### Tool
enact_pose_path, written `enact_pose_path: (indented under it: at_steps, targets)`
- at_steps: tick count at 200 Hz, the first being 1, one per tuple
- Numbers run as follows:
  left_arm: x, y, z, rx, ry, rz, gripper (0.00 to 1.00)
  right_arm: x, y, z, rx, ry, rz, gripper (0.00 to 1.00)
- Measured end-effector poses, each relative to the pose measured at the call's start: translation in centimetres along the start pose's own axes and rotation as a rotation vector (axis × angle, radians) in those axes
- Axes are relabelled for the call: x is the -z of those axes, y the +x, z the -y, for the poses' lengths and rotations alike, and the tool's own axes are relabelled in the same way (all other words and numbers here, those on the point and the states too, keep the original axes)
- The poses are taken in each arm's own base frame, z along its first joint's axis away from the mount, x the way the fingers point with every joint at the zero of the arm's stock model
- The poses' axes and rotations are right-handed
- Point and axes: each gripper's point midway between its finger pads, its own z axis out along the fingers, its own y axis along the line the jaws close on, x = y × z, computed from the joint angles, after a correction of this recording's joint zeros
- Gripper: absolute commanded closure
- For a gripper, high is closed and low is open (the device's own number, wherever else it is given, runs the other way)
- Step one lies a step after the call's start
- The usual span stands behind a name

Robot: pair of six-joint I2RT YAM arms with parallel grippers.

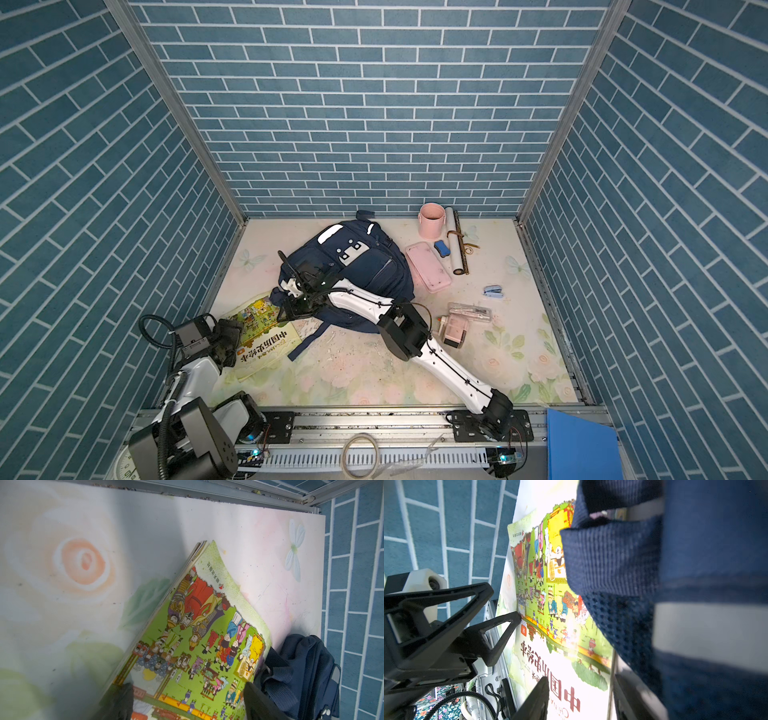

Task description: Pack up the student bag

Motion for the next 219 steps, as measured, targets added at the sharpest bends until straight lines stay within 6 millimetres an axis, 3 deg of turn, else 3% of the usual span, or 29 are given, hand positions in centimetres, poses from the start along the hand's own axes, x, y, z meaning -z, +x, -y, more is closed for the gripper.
enact_pose_path:
  at_steps: [106, 219]
  targets:
    - [-0.7, 4.4, 2.8, -0.057, 0.078, -0.112, 0.16, 0.5, 1.3, -0.3, -0.001, -0.12, 0.011, 0.49]
    - [-1.9, 5.0, 4.3, -0.057, 0.142, -0.154, 0.18, 1.3, 0.7, -1.3, -0.099, -0.235, 0.061, 0.61]
